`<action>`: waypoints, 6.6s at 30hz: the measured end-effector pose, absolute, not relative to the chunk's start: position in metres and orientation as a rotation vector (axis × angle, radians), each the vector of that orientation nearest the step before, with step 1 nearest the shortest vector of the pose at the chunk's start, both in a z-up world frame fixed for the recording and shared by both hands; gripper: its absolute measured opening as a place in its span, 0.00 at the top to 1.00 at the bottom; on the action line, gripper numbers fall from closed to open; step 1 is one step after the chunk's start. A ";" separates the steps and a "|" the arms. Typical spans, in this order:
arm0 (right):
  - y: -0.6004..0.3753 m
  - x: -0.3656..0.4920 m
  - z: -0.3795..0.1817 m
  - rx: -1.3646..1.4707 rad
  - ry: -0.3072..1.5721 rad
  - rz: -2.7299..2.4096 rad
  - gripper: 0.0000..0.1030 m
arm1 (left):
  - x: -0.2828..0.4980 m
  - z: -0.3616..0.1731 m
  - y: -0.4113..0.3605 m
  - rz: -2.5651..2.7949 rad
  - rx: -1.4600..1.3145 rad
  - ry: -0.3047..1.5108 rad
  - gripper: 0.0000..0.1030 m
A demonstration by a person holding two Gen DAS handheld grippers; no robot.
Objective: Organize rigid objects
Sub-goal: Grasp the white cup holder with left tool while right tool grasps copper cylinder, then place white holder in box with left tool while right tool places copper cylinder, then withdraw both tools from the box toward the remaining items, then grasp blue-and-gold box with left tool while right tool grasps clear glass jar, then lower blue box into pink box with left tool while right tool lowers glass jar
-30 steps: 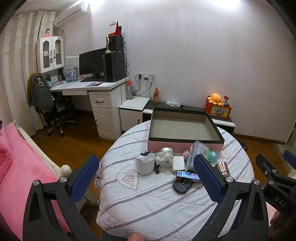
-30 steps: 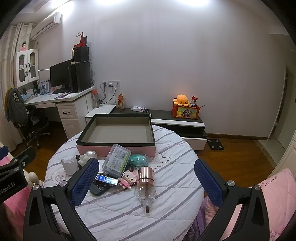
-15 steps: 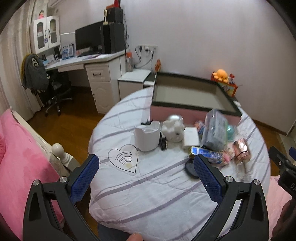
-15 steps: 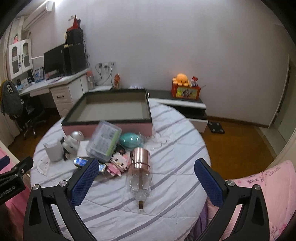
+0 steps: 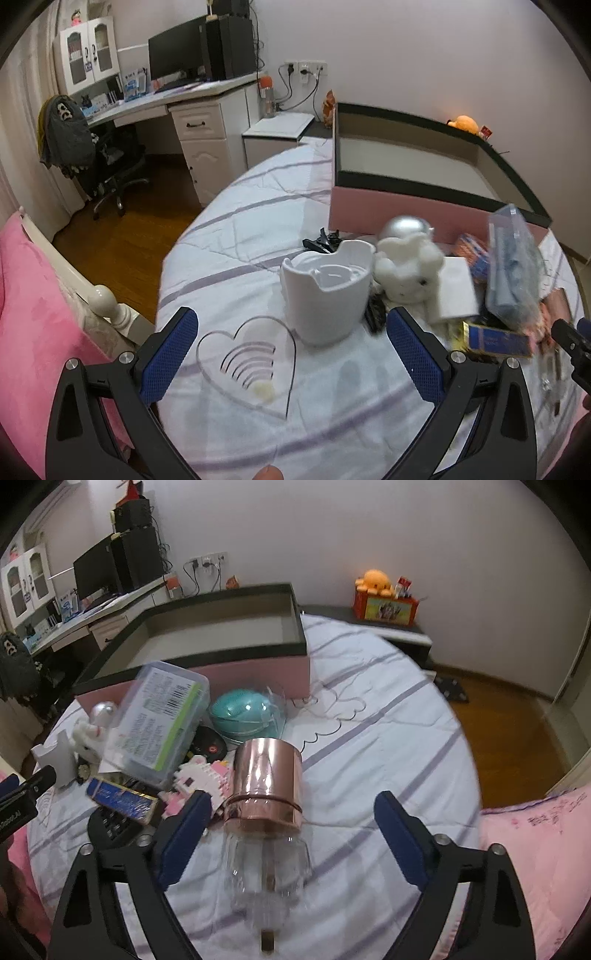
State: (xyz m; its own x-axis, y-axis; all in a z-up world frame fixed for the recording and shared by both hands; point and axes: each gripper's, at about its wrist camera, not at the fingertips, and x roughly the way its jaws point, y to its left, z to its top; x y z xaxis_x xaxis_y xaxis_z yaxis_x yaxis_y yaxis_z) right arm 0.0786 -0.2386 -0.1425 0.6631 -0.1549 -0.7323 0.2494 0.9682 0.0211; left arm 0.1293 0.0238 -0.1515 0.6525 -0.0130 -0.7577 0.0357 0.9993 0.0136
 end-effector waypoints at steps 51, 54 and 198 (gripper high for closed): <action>-0.232 0.246 -0.080 0.100 0.782 0.008 0.54 | 0.279 -0.096 -0.073 -0.308 0.008 0.838 0.43; -0.234 0.263 -0.098 0.101 0.845 0.001 0.54 | 0.295 -0.118 -0.085 -0.308 0.038 0.894 0.44; -0.216 0.165 -0.033 0.022 0.616 0.012 0.49 | 0.203 -0.041 -0.054 -0.291 0.040 0.673 0.17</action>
